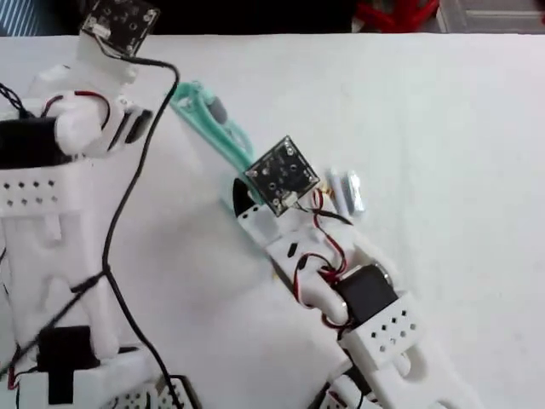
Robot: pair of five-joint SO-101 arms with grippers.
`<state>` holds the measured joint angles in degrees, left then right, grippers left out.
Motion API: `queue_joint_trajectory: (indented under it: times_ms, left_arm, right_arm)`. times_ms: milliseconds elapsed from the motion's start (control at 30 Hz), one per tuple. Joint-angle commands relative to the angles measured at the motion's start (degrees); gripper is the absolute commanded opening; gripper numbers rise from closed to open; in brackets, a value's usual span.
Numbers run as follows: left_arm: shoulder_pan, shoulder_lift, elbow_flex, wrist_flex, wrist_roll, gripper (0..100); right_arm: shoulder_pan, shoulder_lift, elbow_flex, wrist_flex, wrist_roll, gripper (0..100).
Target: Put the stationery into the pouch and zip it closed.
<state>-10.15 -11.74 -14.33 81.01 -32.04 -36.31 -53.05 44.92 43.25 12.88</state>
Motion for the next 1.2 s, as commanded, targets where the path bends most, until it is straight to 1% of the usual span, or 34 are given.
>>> queue_joint_trajectory:
  times_ms: [0,133,167,267,333,433,500,567,600,767,1000,1100,1167]
  left_arm:
    - [-2.59,-4.88,11.52,-15.38,-0.70,25]
    - [-2.86,-9.45,18.73,-22.07,-0.26,25]
    - [-2.86,-10.24,20.75,-25.14,0.97,25]
    - [-3.82,-10.86,29.63,-38.42,8.53,24]
    - [-3.74,-10.42,37.36,-48.88,15.03,24]
    - [-1.80,-9.27,48.79,-66.29,25.58,24]
    - [0.04,-8.31,54.95,-77.27,31.30,24]
    - [2.24,-7.08,59.16,-85.19,34.29,24]
    - [3.65,-6.46,60.48,-87.30,34.99,24]
    - [8.75,-3.38,61.10,-88.53,35.52,24]
    - [9.45,-3.03,61.71,-88.44,35.34,25]
    - [9.45,-3.21,61.19,-84.84,35.34,25]
    - [9.54,-4.97,61.45,-82.37,35.34,25]
  right_arm:
    - [1.89,-1.10,0.53,0.22,0.62,1.9]
    - [3.03,-1.10,3.16,-2.07,0.53,1.9]
    - [3.12,-1.10,3.87,-2.95,0.26,1.9]
    - [2.86,-1.10,5.89,-4.79,0.09,1.9]
    - [2.42,-1.10,6.59,-4.97,0.09,1.9]
    - [1.63,-1.10,6.68,-4.79,0.09,1.9]
    - [1.54,-1.10,6.68,-4.70,0.00,1.9]
    - [1.54,-1.10,6.68,-4.70,0.00,1.9]
    - [1.54,-1.10,6.68,-4.62,0.00,1.9]
    - [1.71,-1.10,7.56,-4.97,0.00,1.9]
    - [1.98,-1.10,7.65,-5.05,0.00,1.9]
    - [2.07,-1.10,8.44,-6.46,0.09,1.9]
    - [2.07,-1.10,10.37,-9.27,0.35,2.0]
